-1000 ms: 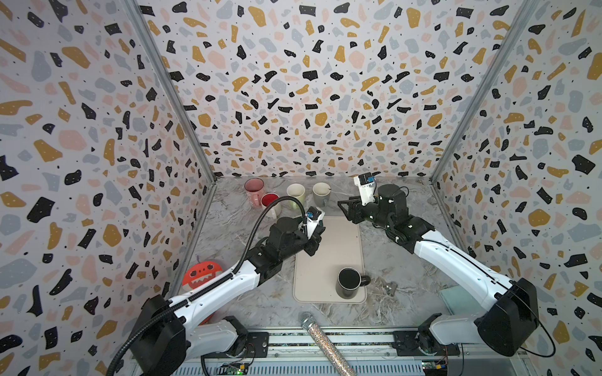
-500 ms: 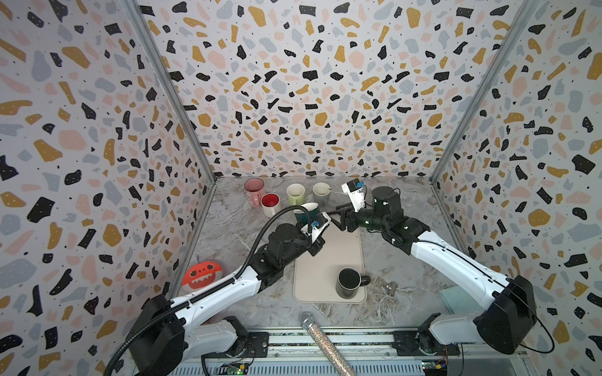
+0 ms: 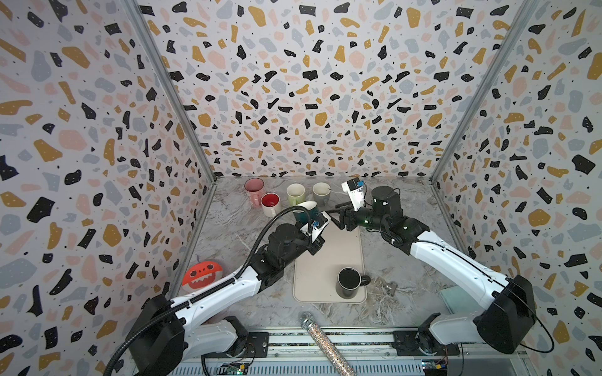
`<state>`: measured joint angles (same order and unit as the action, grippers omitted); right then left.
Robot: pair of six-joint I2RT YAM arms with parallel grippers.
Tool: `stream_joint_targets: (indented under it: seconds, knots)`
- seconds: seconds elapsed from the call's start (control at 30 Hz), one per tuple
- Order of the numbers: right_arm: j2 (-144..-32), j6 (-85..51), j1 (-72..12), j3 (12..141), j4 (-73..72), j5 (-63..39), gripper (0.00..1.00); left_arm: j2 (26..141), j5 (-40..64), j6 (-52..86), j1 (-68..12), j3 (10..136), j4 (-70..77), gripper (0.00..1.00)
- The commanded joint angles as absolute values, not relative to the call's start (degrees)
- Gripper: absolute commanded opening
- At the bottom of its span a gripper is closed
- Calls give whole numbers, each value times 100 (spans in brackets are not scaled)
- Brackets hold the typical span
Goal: Turn the mug right side up
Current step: Place the mug at the top-center of the table.
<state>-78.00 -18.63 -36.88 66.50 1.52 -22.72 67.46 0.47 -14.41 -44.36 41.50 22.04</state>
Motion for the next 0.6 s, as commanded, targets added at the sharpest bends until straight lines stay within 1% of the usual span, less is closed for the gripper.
stream_joint_targets:
  seconds: [0.0, 0.27, 0.57]
  knots:
    - [-7473, -1971, -3809, 6753, -96, -2578, 62, 6723, -18, -1626, -4468, 4293, 3018, 0]
    - [-7497, -2066, -3843, 6715, -180, -2822, 62, 6715, -27, -1634, -4472, 4311, 3055, 0]
    - [-7873, -2175, -3906, 6755, -229, -2867, 59, 6576, 86, -1480, -4481, 4315, 3211, 0]
